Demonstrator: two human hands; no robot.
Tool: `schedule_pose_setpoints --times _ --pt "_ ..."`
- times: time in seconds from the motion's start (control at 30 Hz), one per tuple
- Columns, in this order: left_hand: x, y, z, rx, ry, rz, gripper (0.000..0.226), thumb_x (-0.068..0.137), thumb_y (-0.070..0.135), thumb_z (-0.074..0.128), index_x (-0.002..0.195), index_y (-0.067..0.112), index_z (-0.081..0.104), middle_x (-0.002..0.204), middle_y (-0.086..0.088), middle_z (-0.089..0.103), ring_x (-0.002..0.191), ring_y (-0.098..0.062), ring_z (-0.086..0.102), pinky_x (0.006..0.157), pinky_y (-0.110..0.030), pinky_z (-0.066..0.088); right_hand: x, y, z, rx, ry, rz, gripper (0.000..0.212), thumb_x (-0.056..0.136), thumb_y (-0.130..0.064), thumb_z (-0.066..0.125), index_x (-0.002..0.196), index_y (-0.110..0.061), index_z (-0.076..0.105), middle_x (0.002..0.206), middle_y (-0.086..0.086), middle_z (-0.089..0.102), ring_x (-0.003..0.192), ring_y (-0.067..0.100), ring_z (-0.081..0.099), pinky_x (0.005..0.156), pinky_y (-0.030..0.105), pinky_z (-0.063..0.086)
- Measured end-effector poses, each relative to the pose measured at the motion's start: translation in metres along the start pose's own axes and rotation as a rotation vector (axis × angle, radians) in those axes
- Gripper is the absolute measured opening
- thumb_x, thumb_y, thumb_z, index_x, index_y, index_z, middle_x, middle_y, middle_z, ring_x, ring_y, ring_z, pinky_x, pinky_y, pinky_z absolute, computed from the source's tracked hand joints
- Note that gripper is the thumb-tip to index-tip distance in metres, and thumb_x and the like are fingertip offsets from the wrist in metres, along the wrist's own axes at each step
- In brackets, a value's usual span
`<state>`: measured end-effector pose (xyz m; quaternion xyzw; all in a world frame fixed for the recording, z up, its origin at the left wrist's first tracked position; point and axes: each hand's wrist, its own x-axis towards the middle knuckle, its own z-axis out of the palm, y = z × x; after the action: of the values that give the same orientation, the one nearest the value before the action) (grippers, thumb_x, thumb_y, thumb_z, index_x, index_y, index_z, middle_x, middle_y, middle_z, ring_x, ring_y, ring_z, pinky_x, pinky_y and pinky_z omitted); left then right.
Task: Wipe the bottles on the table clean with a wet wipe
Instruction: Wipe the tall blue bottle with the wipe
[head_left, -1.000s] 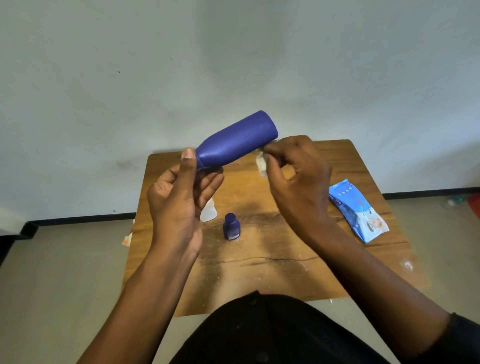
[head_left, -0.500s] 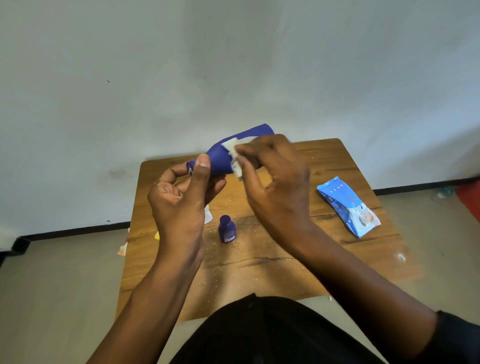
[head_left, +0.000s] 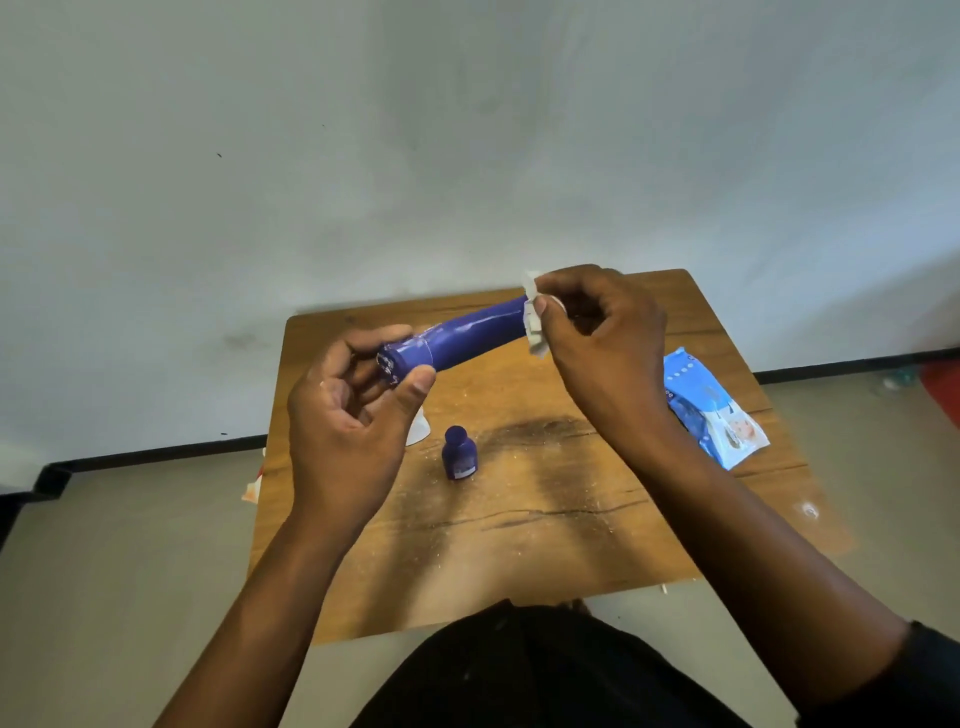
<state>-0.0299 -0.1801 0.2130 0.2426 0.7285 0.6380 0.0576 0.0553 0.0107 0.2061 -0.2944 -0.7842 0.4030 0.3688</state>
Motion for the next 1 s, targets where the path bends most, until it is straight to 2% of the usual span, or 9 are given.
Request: schedule_pose_setpoints --times 0.1,0.2,0.33,0.47,0.6,0.67,0.8,0.93,1.0 --pt "0.001 -0.002 -0.004 0.115 -0.096 0.103 0.039 0.087 -0.001 0.077 0.123 0.013 0.069 0.123 0.001 0.073 0.113 -0.013 0.072 0.089 -0.022 0.059 -0.008 -0.004 0.006 -0.034 -0.08 0.019 0.016 0.095 -0.015 0.073 0.108 -0.021 0.08 0.1 -0.008 0.076 0.091 0.006 0.07 0.08 0.03 0.06" --pt "0.0 -0.003 -0.001 0.203 -0.155 0.249 0.042 0.086 -0.011 0.076 0.122 0.009 0.07 0.126 0.003 0.072 0.12 -0.007 0.068 0.097 -0.023 0.056 -0.027 -0.02 0.02 -0.063 -0.182 -0.057 0.02 0.096 -0.011 0.07 0.112 -0.019 0.081 0.102 -0.006 0.075 0.09 0.005 0.066 0.079 0.023 0.056" --pt "-0.004 -0.007 -0.001 0.213 -0.065 0.296 0.04 0.086 -0.007 0.077 0.121 0.01 0.07 0.119 0.007 0.072 0.113 -0.006 0.07 0.095 -0.023 0.057 -0.046 -0.042 0.025 -0.001 -0.196 -0.155 0.024 0.099 -0.011 0.069 0.119 -0.018 0.078 0.115 -0.004 0.072 0.101 0.006 0.066 0.083 0.015 0.054" --pt "-0.004 -0.005 -0.002 0.118 -0.021 0.278 0.037 0.087 -0.005 0.077 0.122 0.003 0.069 0.123 -0.001 0.072 0.118 -0.011 0.07 0.095 -0.027 0.058 -0.039 -0.035 0.024 -0.025 -0.175 -0.255 0.024 0.098 -0.01 0.069 0.121 -0.013 0.077 0.113 0.001 0.071 0.098 0.012 0.066 0.082 0.02 0.054" --pt "-0.003 0.001 -0.007 0.057 -0.031 0.29 0.034 0.089 -0.006 0.074 0.122 0.0 0.066 0.127 -0.007 0.072 0.126 -0.017 0.066 0.094 -0.027 0.059 -0.014 -0.011 0.017 -0.049 -0.103 -0.089 0.024 0.1 -0.012 0.068 0.121 -0.019 0.077 0.112 -0.004 0.073 0.098 0.006 0.067 0.084 0.028 0.059" --pt "-0.003 0.003 -0.005 0.039 -0.015 0.278 0.035 0.089 -0.006 0.074 0.123 -0.001 0.066 0.127 -0.008 0.072 0.124 -0.018 0.068 0.092 -0.025 0.059 -0.008 -0.007 0.015 -0.05 -0.082 -0.076 0.024 0.1 -0.01 0.067 0.12 -0.019 0.078 0.111 -0.004 0.073 0.099 0.006 0.067 0.085 0.03 0.058" --pt "0.001 0.005 0.005 -0.043 0.045 0.206 0.035 0.088 -0.006 0.075 0.122 -0.002 0.066 0.121 -0.008 0.074 0.113 -0.016 0.073 0.094 -0.029 0.059 -0.025 -0.03 0.022 -0.084 -0.07 -0.256 0.024 0.096 -0.003 0.068 0.118 -0.009 0.077 0.111 0.004 0.07 0.098 0.015 0.065 0.083 0.027 0.055" --pt "0.001 0.011 0.008 -0.088 0.075 0.161 0.037 0.086 -0.007 0.075 0.12 0.004 0.065 0.114 0.002 0.073 0.106 -0.008 0.074 0.09 -0.018 0.056 -0.047 -0.049 0.031 -0.02 -0.052 -0.533 0.025 0.091 0.006 0.072 0.115 -0.001 0.077 0.113 0.012 0.074 0.101 0.027 0.067 0.087 0.031 0.053" --pt "0.002 0.013 0.005 -0.113 0.07 0.172 0.037 0.086 -0.005 0.075 0.121 0.002 0.065 0.116 -0.001 0.073 0.108 -0.009 0.074 0.091 -0.02 0.057 -0.041 -0.045 0.03 -0.012 -0.021 -0.59 0.023 0.092 0.005 0.072 0.113 -0.001 0.078 0.113 0.011 0.075 0.102 0.028 0.068 0.089 0.029 0.052"
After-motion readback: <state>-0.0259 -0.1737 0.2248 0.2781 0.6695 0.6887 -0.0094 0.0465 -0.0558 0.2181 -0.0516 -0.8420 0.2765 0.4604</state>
